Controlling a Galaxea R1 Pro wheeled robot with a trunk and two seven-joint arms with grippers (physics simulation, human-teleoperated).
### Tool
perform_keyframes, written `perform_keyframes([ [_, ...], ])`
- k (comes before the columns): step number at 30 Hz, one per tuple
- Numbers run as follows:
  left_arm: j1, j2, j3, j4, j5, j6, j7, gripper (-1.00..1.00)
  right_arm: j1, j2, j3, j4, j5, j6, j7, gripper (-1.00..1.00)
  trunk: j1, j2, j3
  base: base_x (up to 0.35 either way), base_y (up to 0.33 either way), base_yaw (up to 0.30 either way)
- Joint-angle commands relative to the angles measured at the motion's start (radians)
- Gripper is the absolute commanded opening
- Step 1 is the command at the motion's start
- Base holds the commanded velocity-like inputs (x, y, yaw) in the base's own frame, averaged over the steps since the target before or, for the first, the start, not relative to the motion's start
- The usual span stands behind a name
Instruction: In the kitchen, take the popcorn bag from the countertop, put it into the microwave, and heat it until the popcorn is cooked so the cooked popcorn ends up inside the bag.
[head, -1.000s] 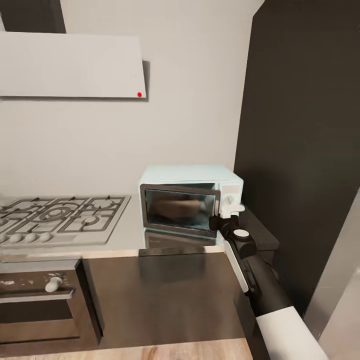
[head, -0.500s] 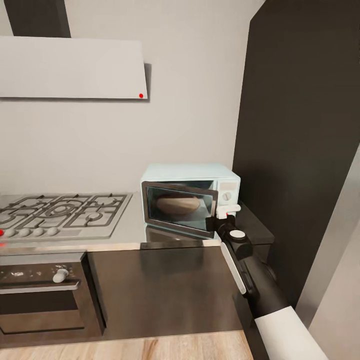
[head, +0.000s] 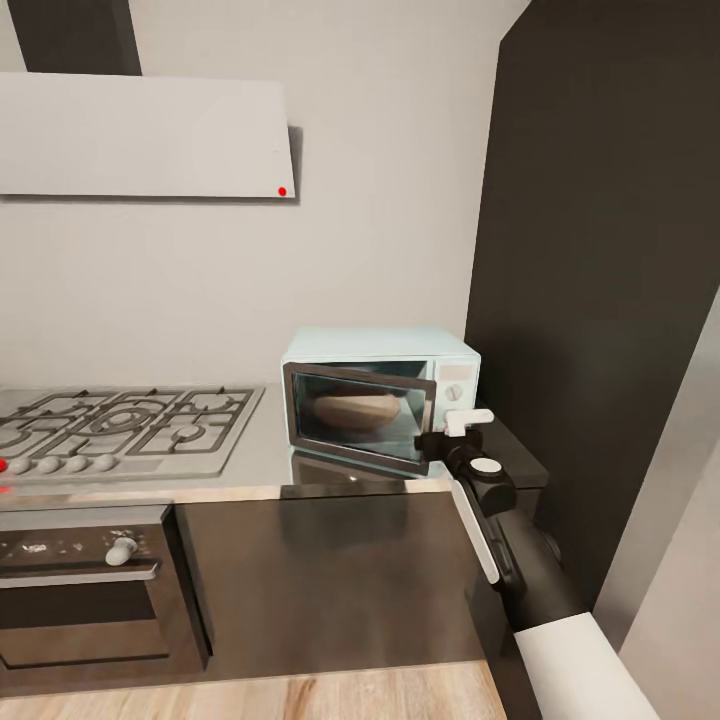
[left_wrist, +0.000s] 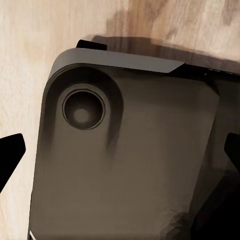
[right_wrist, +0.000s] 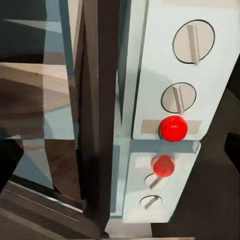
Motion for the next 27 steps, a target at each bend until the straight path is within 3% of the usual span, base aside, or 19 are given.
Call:
perform_keyframes([
  [1, 0.000, 0.000, 0.001, 0.000, 0.006, -0.002, 0.001, 1.00, -0.001, -0.001, 0.002, -0.002, -0.002, 0.006, -0.006, 1.00, 0.000, -0.001, -0.001, 0.000, 0.000, 0.000],
  [9, 0.000, 0.000, 0.001, 0.000, 0.006, -0.002, 0.001, 1.00, -0.001, -0.007, 0.006, -0.012, -0.013, 0.031, 0.011, 1.00, 0.000, -0.001, -0.001, 0.000, 0.000, 0.000],
  [16, 0.000, 0.000, 0.001, 0.000, 0.006, -0.002, 0.001, 1.00, -0.001, -0.011, 0.002, -0.014, -0.003, 0.084, 0.114, 1.00, 0.000, -0.001, -0.001, 0.000, 0.000, 0.000],
  [21, 0.000, 0.000, 0.001, 0.000, 0.006, -0.002, 0.001, 1.00, -0.001, -0.013, -0.001, -0.014, -0.001, 0.122, 0.126, 1.00, 0.000, -0.001, -0.001, 0.000, 0.000, 0.000],
  [22, 0.000, 0.000, 0.001, 0.000, 0.006, -0.002, 0.001, 1.00, -0.001, -0.017, -0.001, -0.014, -0.001, 0.124, 0.126, 1.00, 0.000, -0.001, -0.001, 0.000, 0.000, 0.000],
  [27, 0.000, 0.000, 0.001, 0.000, 0.007, -0.002, 0.001, 1.00, -0.001, -0.088, -0.002, -0.014, -0.004, 0.128, 0.127, 1.00, 0.000, -0.001, -0.001, 0.000, 0.000, 0.000],
])
